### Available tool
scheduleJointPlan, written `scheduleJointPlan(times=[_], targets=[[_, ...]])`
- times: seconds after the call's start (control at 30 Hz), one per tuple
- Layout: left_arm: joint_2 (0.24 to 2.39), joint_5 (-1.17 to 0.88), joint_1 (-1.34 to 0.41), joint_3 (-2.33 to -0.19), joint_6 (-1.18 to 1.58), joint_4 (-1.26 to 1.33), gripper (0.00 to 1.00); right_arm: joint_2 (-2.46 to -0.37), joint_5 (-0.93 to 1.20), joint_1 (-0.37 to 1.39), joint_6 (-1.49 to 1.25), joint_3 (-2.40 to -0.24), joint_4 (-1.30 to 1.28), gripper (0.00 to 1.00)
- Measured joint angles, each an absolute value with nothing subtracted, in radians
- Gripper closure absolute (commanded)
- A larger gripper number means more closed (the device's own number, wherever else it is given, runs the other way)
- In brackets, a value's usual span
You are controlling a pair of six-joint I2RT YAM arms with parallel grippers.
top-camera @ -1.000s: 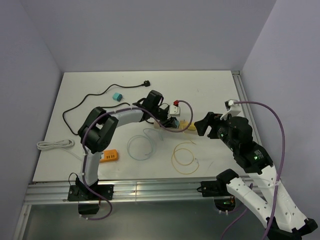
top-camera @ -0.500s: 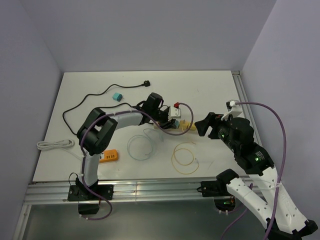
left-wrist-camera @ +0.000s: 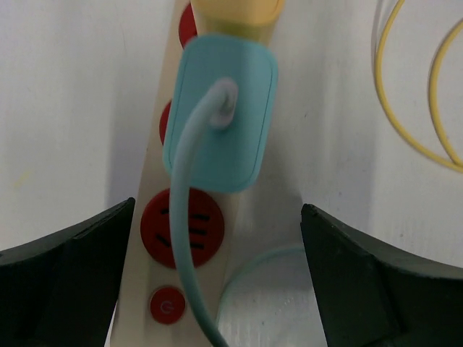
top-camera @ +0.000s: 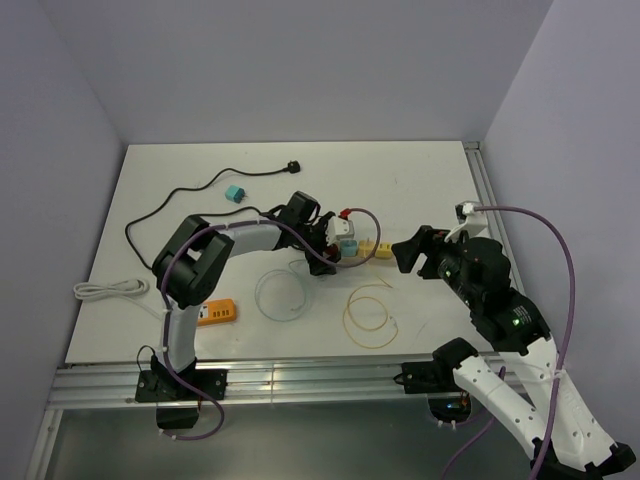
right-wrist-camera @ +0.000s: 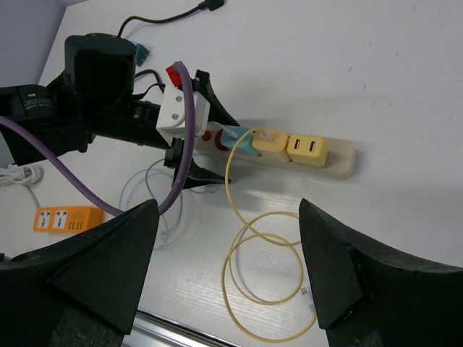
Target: Insert the plug
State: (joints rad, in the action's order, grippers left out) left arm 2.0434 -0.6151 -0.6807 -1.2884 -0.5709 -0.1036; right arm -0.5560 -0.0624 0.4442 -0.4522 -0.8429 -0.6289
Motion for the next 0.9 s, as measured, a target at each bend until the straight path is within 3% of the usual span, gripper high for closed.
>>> scheduleJointPlan(times=[0.9], targets=[[1.827,-0.823,-0.665,-1.300,-0.490,-0.173,0.01,-0.519,-0.062,0.444,-0.452,-0.823,-0.629,0.15]])
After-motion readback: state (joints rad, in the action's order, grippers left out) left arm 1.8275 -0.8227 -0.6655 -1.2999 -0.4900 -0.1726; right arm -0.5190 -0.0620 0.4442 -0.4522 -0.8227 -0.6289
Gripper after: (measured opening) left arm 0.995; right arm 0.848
